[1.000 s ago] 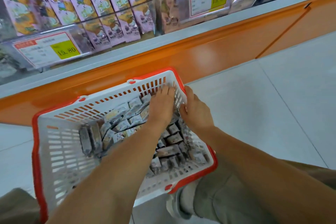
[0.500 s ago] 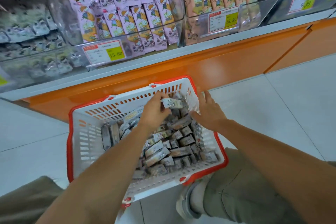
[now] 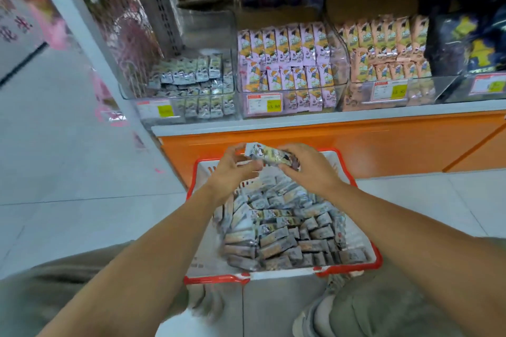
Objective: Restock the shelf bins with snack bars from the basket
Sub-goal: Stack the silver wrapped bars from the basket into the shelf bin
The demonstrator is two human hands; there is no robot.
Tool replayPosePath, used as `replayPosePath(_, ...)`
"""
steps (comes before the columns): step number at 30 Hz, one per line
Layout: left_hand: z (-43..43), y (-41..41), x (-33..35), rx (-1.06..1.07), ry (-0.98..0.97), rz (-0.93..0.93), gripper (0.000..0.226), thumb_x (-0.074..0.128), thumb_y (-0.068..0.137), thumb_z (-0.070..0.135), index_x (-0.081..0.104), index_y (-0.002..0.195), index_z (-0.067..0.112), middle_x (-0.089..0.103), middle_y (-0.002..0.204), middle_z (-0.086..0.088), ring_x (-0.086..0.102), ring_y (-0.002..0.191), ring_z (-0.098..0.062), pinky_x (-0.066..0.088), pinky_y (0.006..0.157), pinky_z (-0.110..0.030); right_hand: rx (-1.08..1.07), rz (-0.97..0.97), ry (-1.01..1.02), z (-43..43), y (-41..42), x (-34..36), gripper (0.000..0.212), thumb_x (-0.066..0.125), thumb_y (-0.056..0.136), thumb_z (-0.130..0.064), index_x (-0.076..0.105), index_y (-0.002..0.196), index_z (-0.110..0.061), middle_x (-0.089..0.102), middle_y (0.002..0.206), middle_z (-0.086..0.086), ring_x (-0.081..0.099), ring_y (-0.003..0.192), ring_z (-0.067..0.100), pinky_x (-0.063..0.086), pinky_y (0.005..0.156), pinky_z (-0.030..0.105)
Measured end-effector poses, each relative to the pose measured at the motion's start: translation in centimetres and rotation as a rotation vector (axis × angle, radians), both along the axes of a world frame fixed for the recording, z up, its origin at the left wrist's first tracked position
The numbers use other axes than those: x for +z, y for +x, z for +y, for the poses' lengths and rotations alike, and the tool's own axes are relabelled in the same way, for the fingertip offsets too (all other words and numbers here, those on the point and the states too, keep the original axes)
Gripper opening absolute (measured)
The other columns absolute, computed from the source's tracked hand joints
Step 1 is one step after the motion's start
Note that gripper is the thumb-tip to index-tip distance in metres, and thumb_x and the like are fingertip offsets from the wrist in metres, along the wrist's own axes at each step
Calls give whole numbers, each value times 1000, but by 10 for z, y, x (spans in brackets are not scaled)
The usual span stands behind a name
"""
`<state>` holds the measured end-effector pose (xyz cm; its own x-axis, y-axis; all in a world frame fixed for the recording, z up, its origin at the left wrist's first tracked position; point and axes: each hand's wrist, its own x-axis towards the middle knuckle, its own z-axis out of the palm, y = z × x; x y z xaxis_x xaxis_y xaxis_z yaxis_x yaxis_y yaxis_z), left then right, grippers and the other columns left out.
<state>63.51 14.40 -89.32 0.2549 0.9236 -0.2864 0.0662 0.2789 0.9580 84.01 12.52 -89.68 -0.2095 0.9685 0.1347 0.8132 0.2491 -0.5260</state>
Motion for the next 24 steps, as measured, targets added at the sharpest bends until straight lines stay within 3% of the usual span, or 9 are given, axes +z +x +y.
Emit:
replayPosePath(2,-1,-7,15,70,-47,-80,49,65,92,25,47,132,4,65,111,-14,70,95,-28,58,80,-35,38,20,60,4,-14,16,39,64,93,-26,57,130,-15,61,115,1,54,106,21,38,82,29)
replayPosePath(5,0,-18,41,111,5,-36,32,64,93,22,60,116,1,69,91,-15,68,81,-27,57,67,-29,124,-1,95,14,-30,37,38,65,91,-23,58,128,-17,54,103,-7,51,100,18,35,81,30)
replayPosePath(7,2,-29,57,76,52,4,18,66,91,16,63,107,8,70,88,-12,67,76,-22,54,66,-28,156,17,118,21,-37,54,37,66,90,-21,60,126,-19,56,107,-7,50,100,14,39,86,30)
replayPosePath(10,7,-47,74,0,44,122,19,66,90,10,65,109,8,69,80,-3,65,63,-10,51,68,-27,232,20,109,29,-45,76,40,65,90,-15,60,129,-20,58,119,-3,51,110,14,40,94,29)
replayPosePath(13,15,-57,89,10,31,172,22,63,91,9,67,109,-3,66,78,-7,57,68,-18,49,68,-30,253,31,140,38,-52,93,43,61,92,-16,55,135,-23,50,139,-1,42,130,15,33,108,32)
replayPosePath(17,32,-65,106,141,10,101,16,61,91,8,64,101,-3,65,82,-13,62,66,-18,52,57,-25,51,117,267,61,-53,115,40,53,97,-17,52,137,-21,46,144,1,38,135,20,29,111,37)
replayPosePath(20,54,-65,114,260,1,78,8,67,88,11,64,88,3,66,85,-11,65,74,-23,57,70,-34,-80,61,267,91,-43,121,41,50,99,-19,47,140,-17,40,150,4,33,140,22,26,112,34)
replayPosePath(22,71,-62,119,335,34,124,12,71,86,15,63,80,9,65,89,-1,63,85,-20,56,82,-37,-105,-36,205,111,-36,117,49,49,99,-21,39,147,-17,30,157,5,24,145,24,23,117,40)
replayPosePath(24,92,-56,123,366,67,142,15,74,85,19,65,85,6,66,95,0,63,82,-14,56,84,-36,-105,-120,149,129,-31,114,55,47,101,-27,29,152,-19,18,161,6,17,148,24,19,119,46)
